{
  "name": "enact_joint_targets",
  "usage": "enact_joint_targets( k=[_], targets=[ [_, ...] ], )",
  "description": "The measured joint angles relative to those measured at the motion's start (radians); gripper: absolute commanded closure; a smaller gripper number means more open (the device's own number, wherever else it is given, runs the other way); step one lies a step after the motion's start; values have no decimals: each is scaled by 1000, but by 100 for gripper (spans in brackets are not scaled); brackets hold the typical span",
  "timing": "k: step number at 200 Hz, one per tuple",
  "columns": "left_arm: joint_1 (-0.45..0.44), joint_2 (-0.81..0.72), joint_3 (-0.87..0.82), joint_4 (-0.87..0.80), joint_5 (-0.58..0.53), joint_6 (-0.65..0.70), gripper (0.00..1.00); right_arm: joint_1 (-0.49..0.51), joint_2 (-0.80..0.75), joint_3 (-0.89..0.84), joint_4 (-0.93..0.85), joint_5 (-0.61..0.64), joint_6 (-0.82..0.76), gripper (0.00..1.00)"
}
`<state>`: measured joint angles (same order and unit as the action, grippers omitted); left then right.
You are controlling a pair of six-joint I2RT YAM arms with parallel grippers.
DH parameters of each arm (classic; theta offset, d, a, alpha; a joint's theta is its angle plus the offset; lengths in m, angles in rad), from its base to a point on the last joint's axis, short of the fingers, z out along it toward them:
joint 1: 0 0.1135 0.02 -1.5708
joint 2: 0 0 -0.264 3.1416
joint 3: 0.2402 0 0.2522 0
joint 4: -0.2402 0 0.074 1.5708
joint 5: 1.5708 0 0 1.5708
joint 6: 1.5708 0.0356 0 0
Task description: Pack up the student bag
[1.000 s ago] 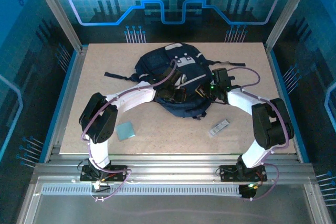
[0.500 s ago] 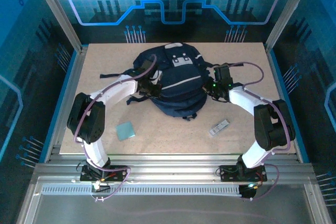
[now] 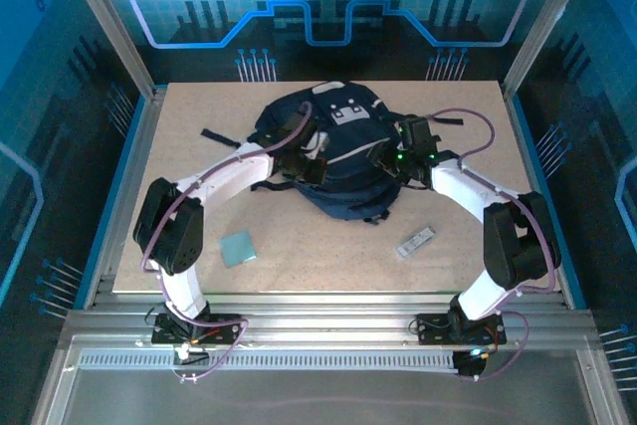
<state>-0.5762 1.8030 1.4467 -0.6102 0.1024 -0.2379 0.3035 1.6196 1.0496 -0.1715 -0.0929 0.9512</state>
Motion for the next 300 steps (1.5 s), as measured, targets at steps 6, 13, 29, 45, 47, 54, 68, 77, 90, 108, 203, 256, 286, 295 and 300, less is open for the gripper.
enact_joint_targets(
  k=[6, 13, 29, 45, 47, 54, 68, 77, 90, 108, 203, 256, 286, 295, 300],
  targets=[
    [-18, 1, 10, 10, 9, -1, 100, 3, 0, 0, 5, -8, 5, 41],
    [-39, 1, 22, 21, 25, -4, 100, 4, 1, -1, 11, -19, 13, 39],
    [-64, 1, 37, 35, 61, -15, 100, 4, 11, -1, 37, -39, 36, 42],
    [-68, 2, 37, 39, 80, -19, 100, 3, 36, -1, 71, -56, 58, 75],
    [-68, 3, 37, 39, 79, -18, 100, 3, 39, -1, 74, -57, 55, 78],
    [-68, 5, 37, 39, 79, -18, 100, 3, 50, -2, 86, -58, 67, 92],
    [-63, 11, 37, 39, 74, -17, 100, 3, 59, -5, 104, -60, 82, 100],
    [-61, 16, 31, 39, 68, -14, 100, 3, 57, -5, 106, -55, 90, 100],
    [-47, 20, 15, 39, 53, -14, 100, 1, 51, -9, 113, -45, 88, 100],
    [0, 27, -14, 49, 36, -13, 100, -10, 39, -17, 113, -46, 84, 100],
    [168, 53, -35, 137, -63, -100, 1, -77, 27, 109, -36, -69, -84, 9],
    [164, -23, -216, 342, -53, -239, 1, -82, -139, 134, -381, 50, -220, 0],
    [164, -84, -296, 492, -28, -273, 1, -82, -274, 50, -515, 124, -213, 0],
    [164, -97, -307, 525, -18, -281, 1, -81, -312, 6, -550, 147, -199, 0],
    [164, -103, -311, 543, -10, -285, 1, -80, -332, -21, -575, 159, -188, 0]
  ],
)
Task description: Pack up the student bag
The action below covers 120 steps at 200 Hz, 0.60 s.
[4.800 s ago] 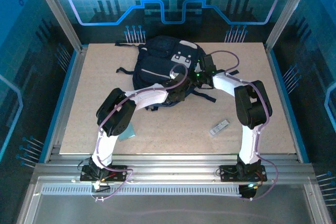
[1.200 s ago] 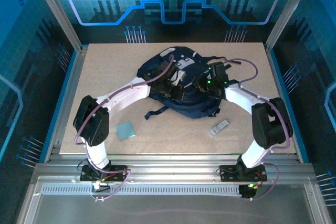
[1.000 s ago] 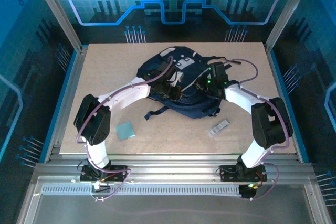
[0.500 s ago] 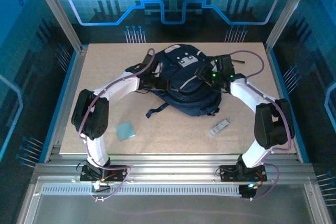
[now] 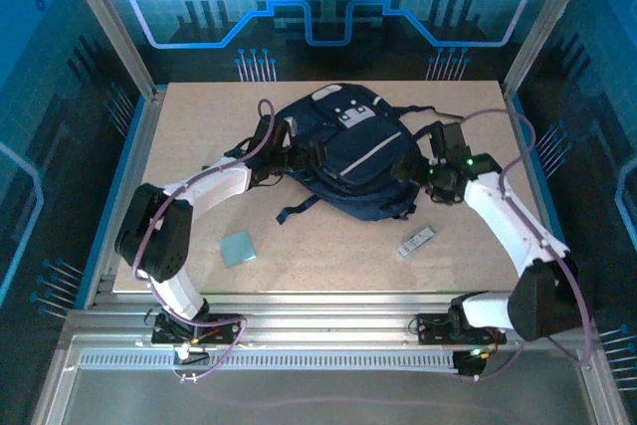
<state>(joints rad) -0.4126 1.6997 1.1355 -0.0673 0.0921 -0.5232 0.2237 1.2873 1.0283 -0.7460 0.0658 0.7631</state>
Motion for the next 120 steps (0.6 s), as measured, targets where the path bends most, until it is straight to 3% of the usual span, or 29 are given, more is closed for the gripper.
enact_joint_targets(
  k=[22, 68, 120],
  targets=[
    [-4, -22, -9, 52, 11, -3, 1, 14, -53, -101, -76, 35, 51, 0],
    [-6, -53, -61, 89, 10, -2, 1, 97, -81, -329, -56, 0, 183, 0],
    [-8, -69, -88, 71, 10, 2, 1, 175, 41, -359, 79, -6, 310, 2]
  ],
)
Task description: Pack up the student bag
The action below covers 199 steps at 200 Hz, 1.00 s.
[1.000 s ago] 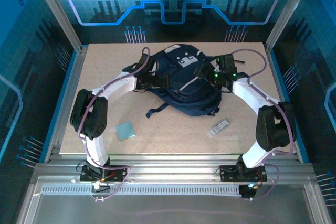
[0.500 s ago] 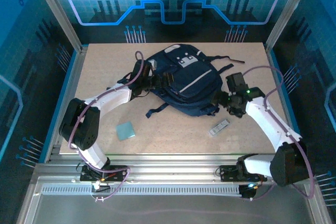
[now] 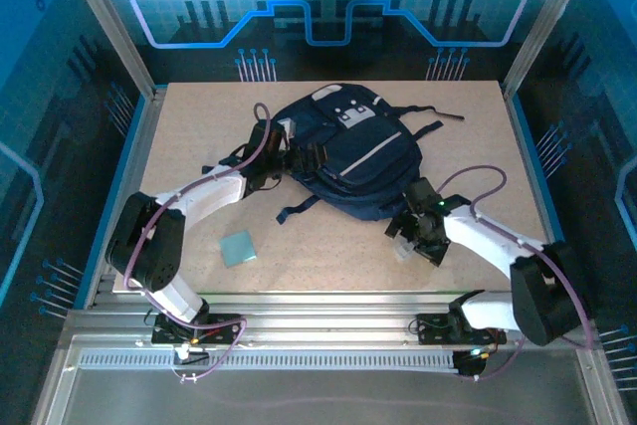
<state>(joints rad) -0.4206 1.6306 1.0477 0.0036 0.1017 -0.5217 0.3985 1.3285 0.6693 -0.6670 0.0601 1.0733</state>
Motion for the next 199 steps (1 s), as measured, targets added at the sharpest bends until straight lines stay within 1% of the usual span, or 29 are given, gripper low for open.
enact_joint_targets(
  k=[17, 28, 36, 60, 78, 88, 99, 107, 120, 131, 158, 183, 199],
  targets=[
    [-1, -15, -13, -11, -6, 1, 1, 2, 81, 23, -5, 12, 11, 5],
    [-2, -21, -13, -24, -14, 6, 1, 3, 106, 43, -23, 16, 19, 8],
    [-4, -24, -13, -29, -26, 14, 1, 5, 114, 48, -31, 21, 26, 13],
    [-34, -26, 2, -77, -73, 61, 1, 9, 115, 44, -51, 51, 39, 34],
    [-71, -26, 32, -113, -102, 101, 1, 10, 93, 30, -55, 73, 40, 45],
    [-92, -25, 59, -134, -116, 123, 1, 11, 74, 17, -49, 86, 42, 50],
    [-111, -19, 95, -150, -127, 143, 1, 11, 53, 11, -37, 94, 29, 52],
    [-125, -9, 127, -160, -135, 162, 1, 10, 34, 11, -27, 97, 21, 57],
    [-145, 15, 179, -170, -148, 195, 1, 4, 4, 11, -6, 100, -11, 62],
    [-161, 37, 217, -179, -158, 229, 1, -6, -15, 11, 8, 102, -45, 62],
    [-211, 107, 309, -217, -167, 349, 1, -68, -37, 11, 14, 93, -133, 59],
    [-238, 179, 401, -275, -165, 439, 1, -167, -61, 26, 10, 72, -230, 57],
    [-243, 228, 464, -319, -165, 482, 1, -248, -71, 60, 12, 44, -294, 57]
  ],
)
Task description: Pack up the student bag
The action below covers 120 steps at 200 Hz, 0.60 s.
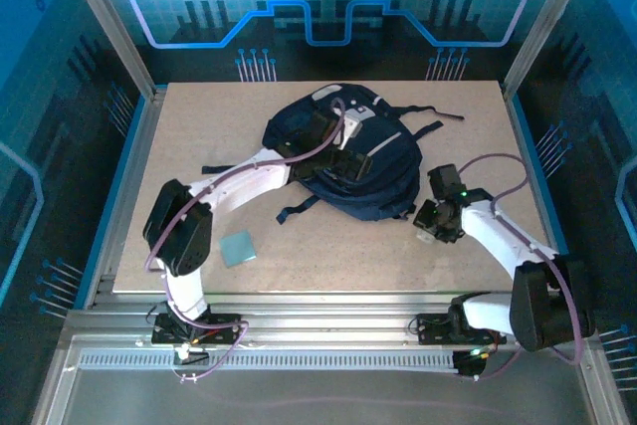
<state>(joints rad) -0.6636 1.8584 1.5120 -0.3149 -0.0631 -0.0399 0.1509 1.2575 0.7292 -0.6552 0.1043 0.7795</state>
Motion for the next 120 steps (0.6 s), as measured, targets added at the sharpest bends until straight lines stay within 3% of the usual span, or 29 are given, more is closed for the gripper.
enact_joint_targets(
  k=[28, 97, 120],
  targets=[
    [-4, 84, 97, -67, -1, 61, 1, -105, 17, 85, 10, -64, -91, 58],
    [-79, 248, 238, -211, -44, 162, 3, -238, 83, 177, 68, -221, -186, 60],
    [-89, 293, 282, -235, -77, 180, 15, -251, 84, 177, 70, -256, -199, 60]
  ],
)
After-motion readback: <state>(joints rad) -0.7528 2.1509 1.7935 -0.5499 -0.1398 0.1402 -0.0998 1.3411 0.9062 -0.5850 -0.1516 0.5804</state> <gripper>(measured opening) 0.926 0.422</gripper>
